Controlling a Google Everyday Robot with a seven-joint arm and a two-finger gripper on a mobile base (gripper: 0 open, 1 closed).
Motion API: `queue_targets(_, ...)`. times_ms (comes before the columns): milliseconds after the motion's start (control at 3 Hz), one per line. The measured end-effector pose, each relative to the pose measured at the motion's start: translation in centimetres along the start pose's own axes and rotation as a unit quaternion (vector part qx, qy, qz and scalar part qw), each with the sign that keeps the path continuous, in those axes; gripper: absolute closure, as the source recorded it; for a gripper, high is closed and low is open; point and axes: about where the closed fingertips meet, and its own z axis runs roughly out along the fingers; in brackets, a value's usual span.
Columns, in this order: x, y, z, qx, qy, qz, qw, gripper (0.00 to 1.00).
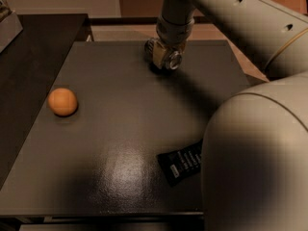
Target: Pick 7up can
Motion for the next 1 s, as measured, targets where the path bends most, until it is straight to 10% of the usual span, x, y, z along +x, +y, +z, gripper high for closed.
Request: queue_targets(1000,2.3,0.5,-9.6,0.053,-0.087,-0.07,0.9924,1.0)
